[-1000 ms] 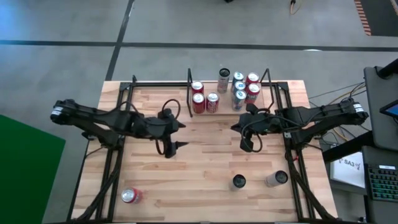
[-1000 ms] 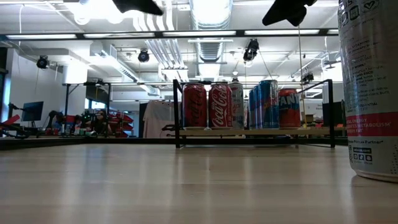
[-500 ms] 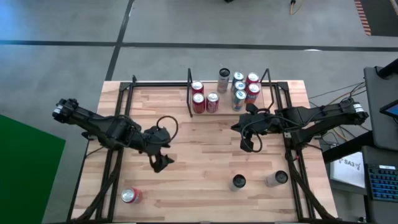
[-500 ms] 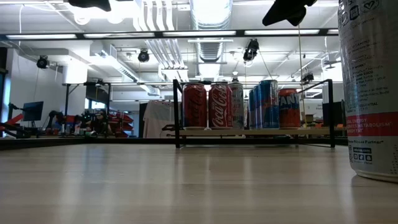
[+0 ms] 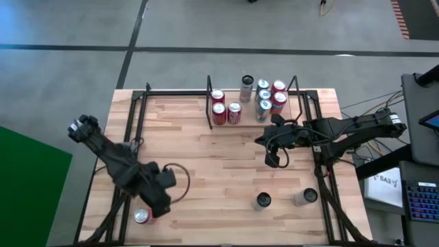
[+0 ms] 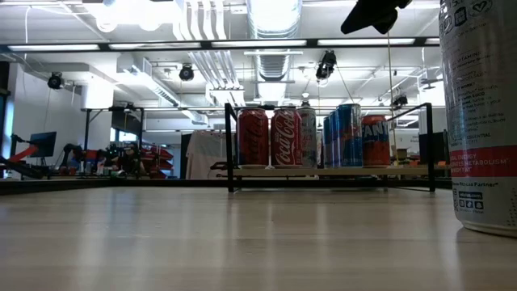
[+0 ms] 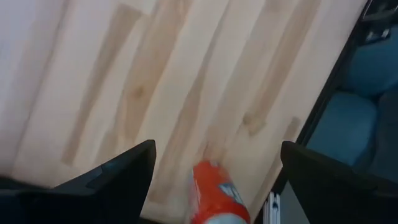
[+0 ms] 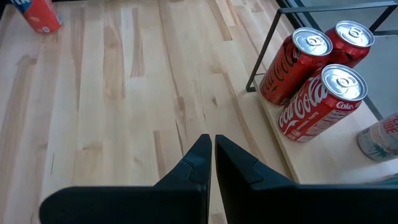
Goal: Place canned beverage on shelf
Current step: Put the red soda can on the shelf
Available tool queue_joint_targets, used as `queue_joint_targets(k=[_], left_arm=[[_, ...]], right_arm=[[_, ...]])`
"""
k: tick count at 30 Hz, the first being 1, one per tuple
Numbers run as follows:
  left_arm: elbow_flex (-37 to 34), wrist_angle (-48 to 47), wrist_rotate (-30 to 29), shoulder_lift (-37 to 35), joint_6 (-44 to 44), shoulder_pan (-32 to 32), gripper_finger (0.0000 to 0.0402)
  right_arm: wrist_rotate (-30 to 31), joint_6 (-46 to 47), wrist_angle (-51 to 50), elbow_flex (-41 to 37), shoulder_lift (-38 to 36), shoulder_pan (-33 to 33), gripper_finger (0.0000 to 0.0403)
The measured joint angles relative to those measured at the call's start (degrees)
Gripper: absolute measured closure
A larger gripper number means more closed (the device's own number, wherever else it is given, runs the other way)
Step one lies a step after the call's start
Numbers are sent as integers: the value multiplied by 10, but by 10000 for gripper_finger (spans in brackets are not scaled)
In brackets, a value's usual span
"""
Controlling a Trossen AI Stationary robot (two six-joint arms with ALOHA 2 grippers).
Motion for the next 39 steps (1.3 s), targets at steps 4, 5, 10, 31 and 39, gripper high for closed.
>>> queue_joint_targets(k=[4, 5, 10, 31, 39], left_arm=[[-8, -8, 15, 16, -62, -41, 70], [-10, -16, 16, 19, -79, -52, 70], [-19, -46, 20, 26, -168, -106, 70], [-20, -66, -12, 105, -221, -244, 70], [-20, -65, -19, 105, -221, -248, 70]], right_arm=[[0, -3, -3, 0, 0, 0, 390], [0, -4, -3, -1, 0, 0, 390], [0, -12, -3, -4, 0, 0, 390], [-1, 10, -2, -13, 0, 0, 390], [-1, 10, -2, -13, 0, 0, 390]])
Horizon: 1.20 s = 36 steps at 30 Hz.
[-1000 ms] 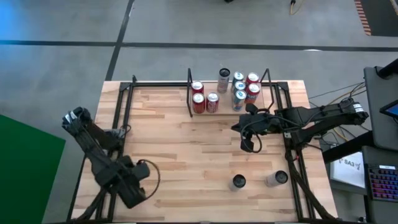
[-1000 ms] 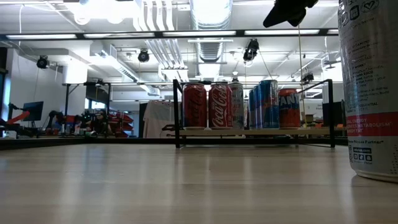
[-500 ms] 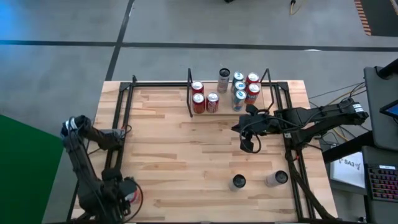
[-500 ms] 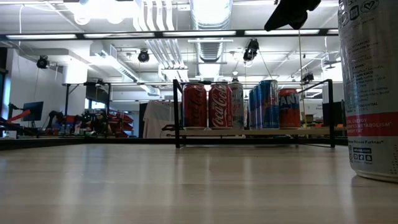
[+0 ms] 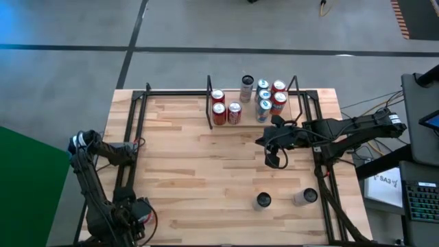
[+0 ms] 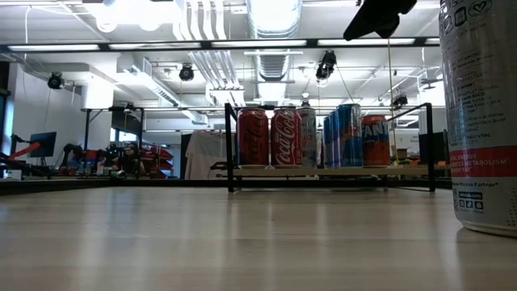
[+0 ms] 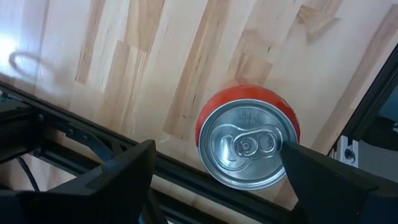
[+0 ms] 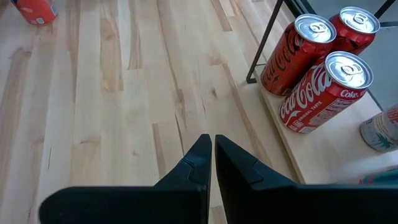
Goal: Place canned beverage on shelf
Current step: Put the red soda can on the shelf
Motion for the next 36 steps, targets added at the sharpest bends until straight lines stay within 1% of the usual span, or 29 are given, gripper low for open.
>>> queue_joint_targets(k=[13, 20, 26, 31, 34, 36], left_arm=[[0, 4, 8, -1, 8, -7, 66], [0, 10, 15, -1, 7, -9, 33], [0, 11, 16, -3, -21, -9, 13], [0, 41, 14, -18, -33, -9, 12], [0, 76, 2, -23, -33, -9, 12], [0, 82, -2, -22, -33, -9, 12]], right_arm=[[0, 0, 0, -2, 0, 0, 390], [0, 0, 0, -2, 0, 0, 390], [0, 0, 0, -2, 0, 0, 390], [0, 0, 0, -2, 0, 0, 390], [0, 4, 0, -2, 0, 0, 390], [0, 9, 0, -2, 0, 0, 390]])
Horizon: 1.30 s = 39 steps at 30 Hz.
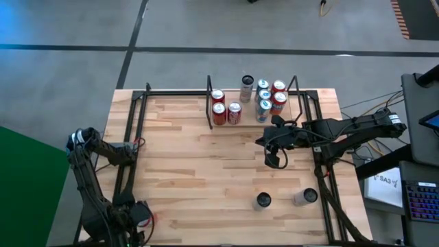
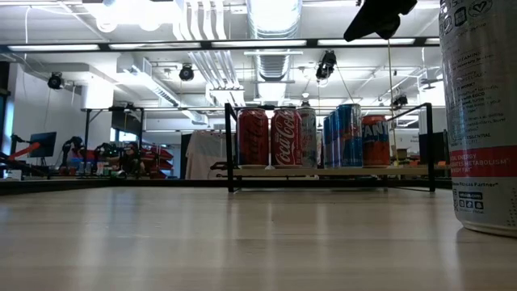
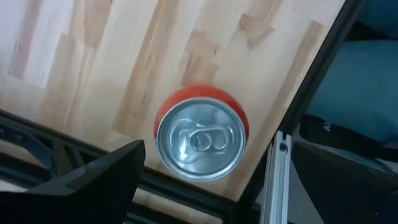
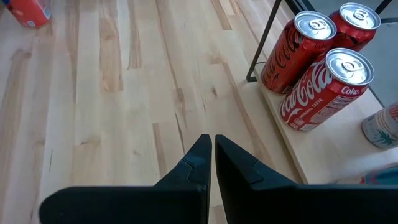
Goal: Place canned beverage on shelf
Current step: Put the red soda can on the shelf
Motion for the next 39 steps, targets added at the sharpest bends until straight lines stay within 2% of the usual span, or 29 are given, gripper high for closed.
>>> queue_joint_targets(k=[4, 8, 25, 29, 36, 39], left_arm=[[0, -1, -20, 13, 0, -1, 12], [0, -2, 2, 26, 12, -1, 12], [-1, -17, -6, 86, 13, -1, 14], [-1, -21, -6, 94, 10, 1, 35], [-1, -24, -2, 93, 7, 3, 115], [-1, -25, -2, 92, 7, 3, 119]], right_arm=[[0, 2, 0, 0, 0, 0, 390], [0, 6, 0, 0, 0, 0, 390], [0, 6, -1, 0, 0, 0, 390], [0, 6, 0, -2, 0, 0, 390], [0, 7, 0, -10, 0, 2, 390], [0, 9, 1, -16, 0, 3, 390]])
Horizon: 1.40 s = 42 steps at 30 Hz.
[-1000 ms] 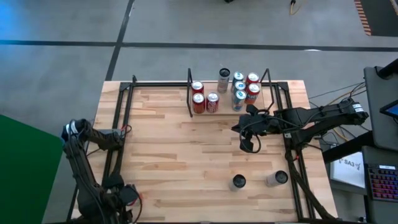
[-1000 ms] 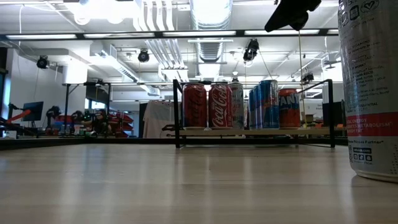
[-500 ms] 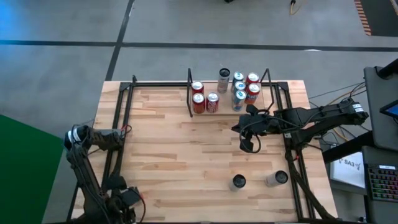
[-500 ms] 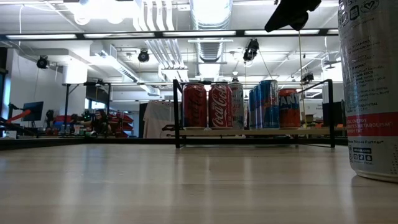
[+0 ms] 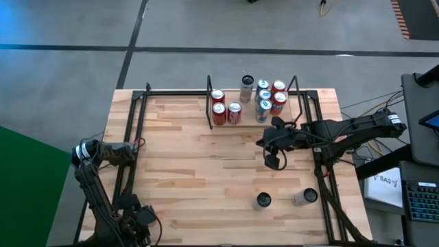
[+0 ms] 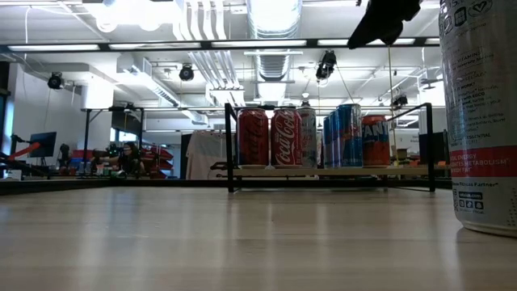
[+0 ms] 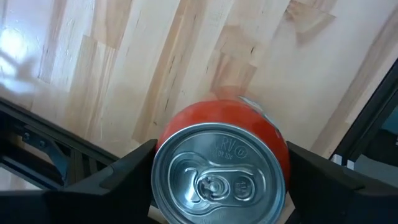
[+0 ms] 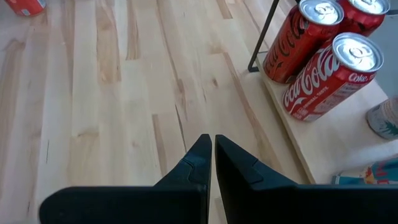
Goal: Place canned beverage on shelf
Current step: Put the red soda can on the shelf
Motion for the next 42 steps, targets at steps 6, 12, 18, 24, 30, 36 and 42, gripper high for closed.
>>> queue_joint_targets(k=[6, 12, 18, 24, 30, 36, 42], left_arm=[[4, -8, -2, -11, 11, 11, 119], [42, -34, -69, -35, 67, 41, 119], [105, -41, -176, -40, 226, 94, 119], [151, -40, -231, -40, 421, 166, 119], [159, -22, -256, -40, 591, 229, 119], [150, 37, -291, -40, 723, 288, 119], [134, 108, -291, -40, 821, 342, 118]], right_arm=[[1, 2, 0, -11, 0, 0, 390], [0, -4, 24, -11, 0, 0, 390], [0, -9, 25, -13, 0, 0, 390], [0, -6, 36, -14, 0, 20, 390], [0, -12, 73, -14, 0, 52, 390], [0, -36, 133, -21, 0, 71, 390], [0, -47, 156, -31, 0, 74, 390]])
